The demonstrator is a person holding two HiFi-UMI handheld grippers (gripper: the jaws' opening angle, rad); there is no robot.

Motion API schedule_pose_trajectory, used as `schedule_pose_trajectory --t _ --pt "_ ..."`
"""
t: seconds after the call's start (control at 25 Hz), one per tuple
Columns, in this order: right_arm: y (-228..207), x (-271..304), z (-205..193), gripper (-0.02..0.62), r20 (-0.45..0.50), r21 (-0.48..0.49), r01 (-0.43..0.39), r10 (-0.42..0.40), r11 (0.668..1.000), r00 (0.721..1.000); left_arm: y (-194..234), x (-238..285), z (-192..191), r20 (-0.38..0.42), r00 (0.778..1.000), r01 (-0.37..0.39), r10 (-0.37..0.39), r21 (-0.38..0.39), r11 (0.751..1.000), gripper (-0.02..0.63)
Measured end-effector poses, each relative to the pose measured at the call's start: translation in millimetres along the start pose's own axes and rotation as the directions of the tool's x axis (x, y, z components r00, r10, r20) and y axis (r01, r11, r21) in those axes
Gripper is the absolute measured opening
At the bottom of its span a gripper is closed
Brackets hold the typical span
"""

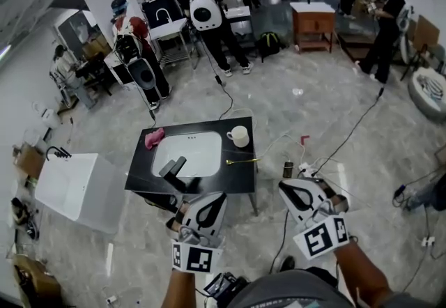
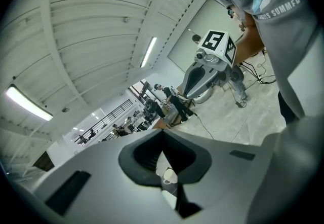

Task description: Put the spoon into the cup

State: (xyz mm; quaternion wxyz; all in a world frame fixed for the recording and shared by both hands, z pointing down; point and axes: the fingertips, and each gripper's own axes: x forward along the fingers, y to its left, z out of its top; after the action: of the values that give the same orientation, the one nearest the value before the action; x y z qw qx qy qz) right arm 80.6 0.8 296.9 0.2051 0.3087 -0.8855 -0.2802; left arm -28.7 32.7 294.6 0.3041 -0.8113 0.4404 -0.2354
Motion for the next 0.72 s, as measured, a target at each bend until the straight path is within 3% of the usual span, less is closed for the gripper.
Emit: schedule_pose_trajectory --t 0.48,0.72 --pt "-29 23 -35 0.031 0.016 0.02 -0.042 0.041 0.999 0.999 2 50 -5 -0.014 1.0 -0.016 0.016 -0.024 1.0 0.002" --pt "-43 54 -40 0.032 -0.028 0.017 -0.006 0.006 1.0 1.0 23 72 -28 0.022 1.0 0.011 -0.01 -0.036 0.999 0.002"
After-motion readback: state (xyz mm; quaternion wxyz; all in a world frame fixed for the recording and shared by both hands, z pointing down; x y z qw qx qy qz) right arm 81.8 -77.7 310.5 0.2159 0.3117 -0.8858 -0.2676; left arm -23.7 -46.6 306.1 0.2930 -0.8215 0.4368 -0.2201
